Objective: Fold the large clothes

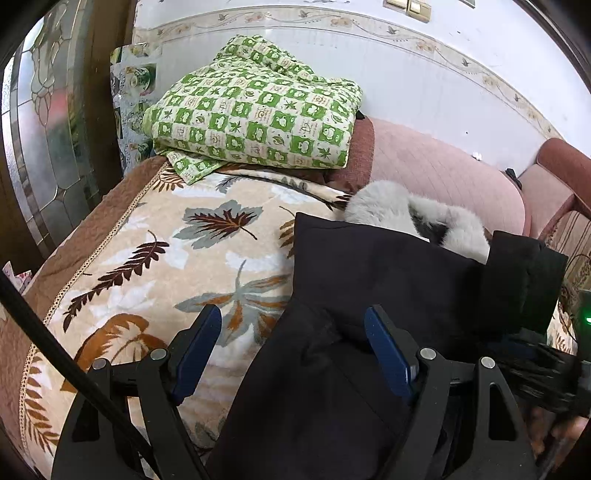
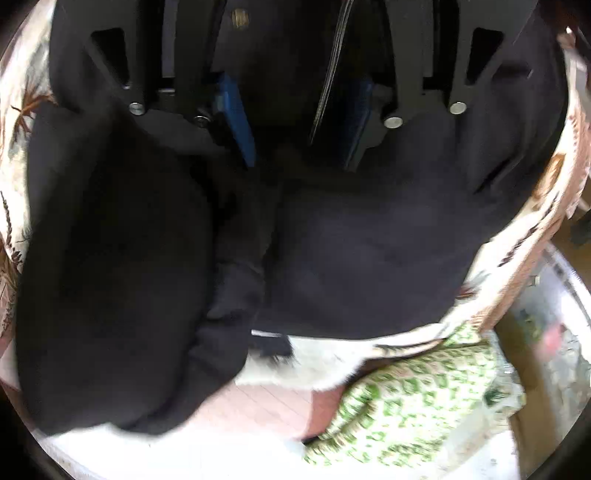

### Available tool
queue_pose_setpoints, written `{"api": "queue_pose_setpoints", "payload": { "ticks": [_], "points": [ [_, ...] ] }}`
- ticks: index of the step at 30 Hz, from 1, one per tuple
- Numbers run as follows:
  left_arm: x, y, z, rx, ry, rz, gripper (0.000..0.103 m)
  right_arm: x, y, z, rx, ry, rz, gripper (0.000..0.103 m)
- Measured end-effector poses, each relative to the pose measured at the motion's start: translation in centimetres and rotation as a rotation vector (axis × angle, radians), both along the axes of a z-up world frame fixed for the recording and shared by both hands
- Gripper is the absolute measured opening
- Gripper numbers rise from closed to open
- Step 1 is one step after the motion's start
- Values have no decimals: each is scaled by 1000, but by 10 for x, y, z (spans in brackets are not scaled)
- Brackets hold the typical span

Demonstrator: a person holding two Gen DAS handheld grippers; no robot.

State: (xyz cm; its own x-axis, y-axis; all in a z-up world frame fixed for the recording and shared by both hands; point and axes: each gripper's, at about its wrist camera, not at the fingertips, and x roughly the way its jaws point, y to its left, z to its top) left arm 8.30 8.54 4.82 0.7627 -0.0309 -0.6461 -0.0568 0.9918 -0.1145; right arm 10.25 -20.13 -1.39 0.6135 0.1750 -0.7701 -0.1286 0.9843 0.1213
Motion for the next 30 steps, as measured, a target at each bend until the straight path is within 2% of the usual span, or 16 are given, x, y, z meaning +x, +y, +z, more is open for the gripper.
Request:
{"api": "queue_pose_setpoints", "payload": {
  "ticks": [2,6,9,10,13,15,18,23,25,28,30],
  "points": [
    [1,0,-1,3,1,3,79,-20,-12,17,12,-28,9,65],
    [3,1,-4,6,11,9,79,-52,-42,55,81,-99,12,66],
    [6,5,-8,-4,28,16,79,-52,-67,76,116,-190,-86,69],
    [7,6,-9,-9,33,19,79,-48,-73,78,121,-202,-115,75],
    [8,7,-10,-9,33,20,79,-18,-76,71,121,-196,-182,78],
    [9,8,-10,-6,30,21,79,8,-67,62,147,-168,-182,78],
    [10,9,-12,4,29,29,79,45,-38,47,208,-106,-123,78],
    [14,13,-16,1,39,36,79,95,26,10,218,21,-13,78],
    [15,11,-17,-4,42,16,79,96,34,2,239,48,1,78],
    [16,6,-18,2,41,-6,79,66,26,11,279,5,10,78],
    [15,2,-19,-5,43,-23,79,37,15,18,252,-41,-9,78]
  ]
}}
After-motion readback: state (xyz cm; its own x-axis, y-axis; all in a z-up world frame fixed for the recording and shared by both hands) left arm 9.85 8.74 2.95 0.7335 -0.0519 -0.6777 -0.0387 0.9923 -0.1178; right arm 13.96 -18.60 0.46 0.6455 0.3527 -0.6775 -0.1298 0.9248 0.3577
